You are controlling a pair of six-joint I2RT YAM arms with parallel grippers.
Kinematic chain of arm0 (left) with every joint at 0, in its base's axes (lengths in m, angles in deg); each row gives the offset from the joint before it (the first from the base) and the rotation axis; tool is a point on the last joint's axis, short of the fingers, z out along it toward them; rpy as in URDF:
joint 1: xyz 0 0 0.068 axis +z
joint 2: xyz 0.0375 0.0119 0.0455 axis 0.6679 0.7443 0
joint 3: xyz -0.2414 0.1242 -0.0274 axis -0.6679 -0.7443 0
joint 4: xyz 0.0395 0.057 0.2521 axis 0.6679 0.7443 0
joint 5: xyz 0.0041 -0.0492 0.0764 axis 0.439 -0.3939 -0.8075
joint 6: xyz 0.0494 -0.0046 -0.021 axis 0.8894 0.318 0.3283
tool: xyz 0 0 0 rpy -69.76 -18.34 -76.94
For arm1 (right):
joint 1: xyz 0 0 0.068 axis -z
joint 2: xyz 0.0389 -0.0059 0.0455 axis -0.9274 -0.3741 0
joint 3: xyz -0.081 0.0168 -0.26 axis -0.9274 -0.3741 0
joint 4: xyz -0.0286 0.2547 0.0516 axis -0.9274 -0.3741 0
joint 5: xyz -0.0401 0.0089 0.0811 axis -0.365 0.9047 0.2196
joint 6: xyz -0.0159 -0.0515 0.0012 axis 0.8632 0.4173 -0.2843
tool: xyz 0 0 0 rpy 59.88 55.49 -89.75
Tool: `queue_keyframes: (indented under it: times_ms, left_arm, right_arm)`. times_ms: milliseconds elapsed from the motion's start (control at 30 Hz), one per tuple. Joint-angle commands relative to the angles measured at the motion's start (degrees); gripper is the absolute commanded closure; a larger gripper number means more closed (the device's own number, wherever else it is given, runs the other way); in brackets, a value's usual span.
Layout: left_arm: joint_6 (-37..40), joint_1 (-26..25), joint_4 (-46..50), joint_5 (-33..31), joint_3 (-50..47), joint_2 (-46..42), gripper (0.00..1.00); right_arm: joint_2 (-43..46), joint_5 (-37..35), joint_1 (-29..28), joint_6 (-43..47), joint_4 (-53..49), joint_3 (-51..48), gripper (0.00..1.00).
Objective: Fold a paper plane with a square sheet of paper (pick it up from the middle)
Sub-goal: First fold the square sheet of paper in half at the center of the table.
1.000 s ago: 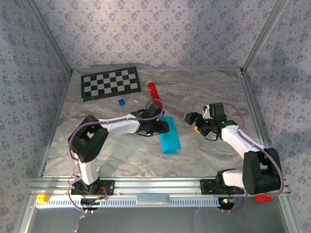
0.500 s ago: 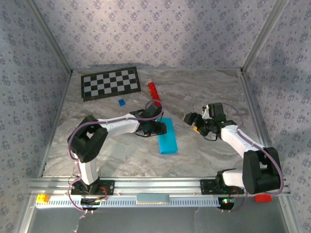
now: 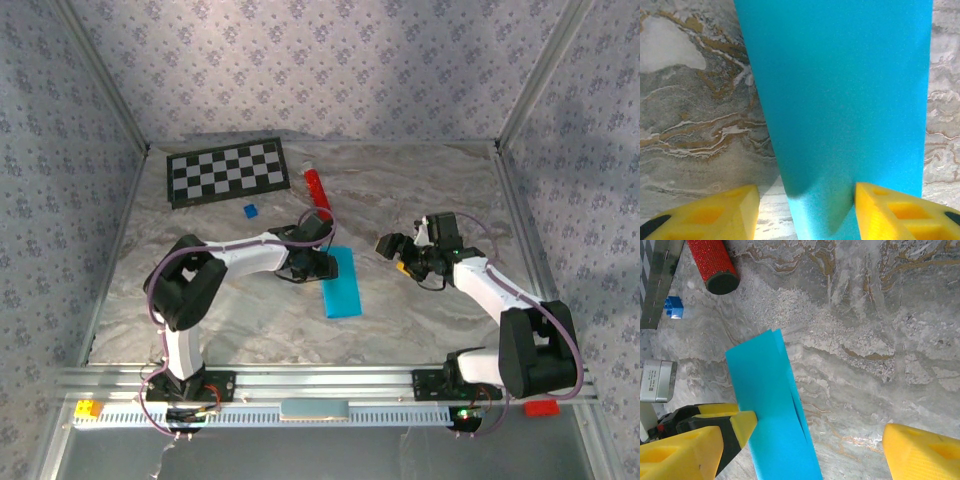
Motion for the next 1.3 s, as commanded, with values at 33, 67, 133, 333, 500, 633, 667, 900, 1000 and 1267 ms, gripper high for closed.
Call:
queue_keyframes:
  times_ms: [33, 67, 133, 333, 500, 633, 667, 900, 1000, 1267]
  left_arm:
    - [2.97, 0.15, 3.44, 0.38, 2.05, 2.06, 0.47]
    - [3.21, 0.15, 3.68, 0.49, 2.33, 2.19, 0.47]
    - [3.48, 0.13, 3.55, 0.62, 2.54, 2.49, 0.46]
    - [4.06, 0.11, 5.86, -0.47, 4.43, 4.42, 0.46]
    - [4.09, -0.05, 6.94, -1.04, 5.18, 5.71, 0.46]
    - [3.07, -0.07, 6.83, -1.72, 5.11, 6.1, 0.44]
    - [3.12, -0.15, 6.8, -1.82, 5.17, 6.18, 0.44]
    - [3.76, -0.56, 8.67, -3.21, 6.97, 7.48, 0.43]
    - [3.33, -0.56, 9.53, -3.85, 7.8, 8.09, 0.42]
    - [4.36, -1.17, 10.35, -4.05, 9.62, 9.77, 0.41]
  right_arm:
    - [-0.94, 0.65, -0.35, 1.49, -0.15, 1.17, 0.15]
    - [-0.91, 0.66, -0.34, 1.54, -0.17, 1.1, 0.15]
    - [-0.95, 0.6, -0.38, 1.57, -0.07, 0.96, 0.15]
    - [-1.71, 2.35, -0.48, 2.58, -0.08, 1.11, 0.15]
    - [-2.13, 1.68, -0.67, 2.71, -0.3, 1.14, 0.15]
    - [-2.29, 1.45, -0.77, 2.84, -0.41, 1.15, 0.15]
    - [-2.37, 1.44, -0.76, 2.81, -0.42, 1.11, 0.15]
    - [-2.72, 1.32, -0.77, 3.01, -0.64, 1.26, 0.14]
    - [-2.96, 1.34, -0.86, 2.98, -0.64, 1.29, 0.14]
    - [-3.24, 1.18, -0.95, 3.26, -0.77, 1.07, 0.14]
